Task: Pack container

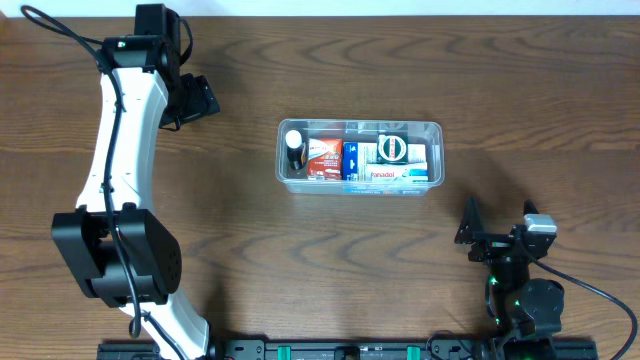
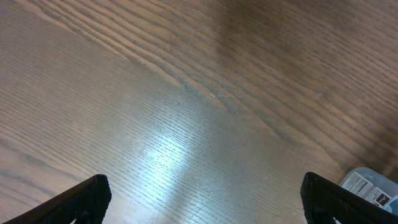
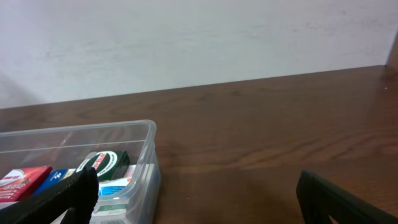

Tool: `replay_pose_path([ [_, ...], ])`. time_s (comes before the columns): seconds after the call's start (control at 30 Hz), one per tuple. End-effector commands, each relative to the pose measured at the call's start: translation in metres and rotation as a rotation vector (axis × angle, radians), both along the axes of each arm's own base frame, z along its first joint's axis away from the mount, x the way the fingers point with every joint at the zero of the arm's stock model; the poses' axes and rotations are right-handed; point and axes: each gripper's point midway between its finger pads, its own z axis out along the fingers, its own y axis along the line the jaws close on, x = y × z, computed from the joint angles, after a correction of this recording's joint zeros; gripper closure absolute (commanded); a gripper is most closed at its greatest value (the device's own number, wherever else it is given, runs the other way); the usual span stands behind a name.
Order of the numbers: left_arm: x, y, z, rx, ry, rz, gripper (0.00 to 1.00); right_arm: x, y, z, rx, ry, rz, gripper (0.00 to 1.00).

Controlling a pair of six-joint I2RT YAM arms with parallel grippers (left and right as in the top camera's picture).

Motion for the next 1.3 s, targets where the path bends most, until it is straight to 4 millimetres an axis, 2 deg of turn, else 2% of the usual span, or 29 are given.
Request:
replay_pose_path([
  [0.0, 0.003, 0.004, 0.014, 0.015, -0.036, -0.002, 0.02, 0.000, -0.002, -0.001, -0.016, -0.002, -0.003, 0.01],
  [0.63, 0.000, 0.004, 0.011, 0.015, -0.025, -0.001, 0.02, 0.000, -0.002, -0.001, -0.017, -0.002, -0.003, 0.01],
  [0.77, -0.003, 0.003, 0.029, 0.016, -0.070, -0.004, 0.02, 0.000, -0.002, -0.001, -0.017, -0.002, -0.003, 0.01],
  [1.03, -0.019, 0.002, 0.084, 0.022, -0.212, -0.005, 0.02, 0.000, -0.002, -0.001, -0.017, -0.002, -0.003, 0.01],
  [1.13, -0.036, -0.002, 0.097, 0.021, -0.231, -0.011, 0.02, 0.000, -0.002, -0.001, -0.017, -0.002, -0.003, 0.01],
  [1.27, -0.074, -0.010, 0.100, 0.017, -0.195, -0.033, 0.02, 0.000, -0.002, -0.001, -0.016, -0.002, -0.004, 0.01],
])
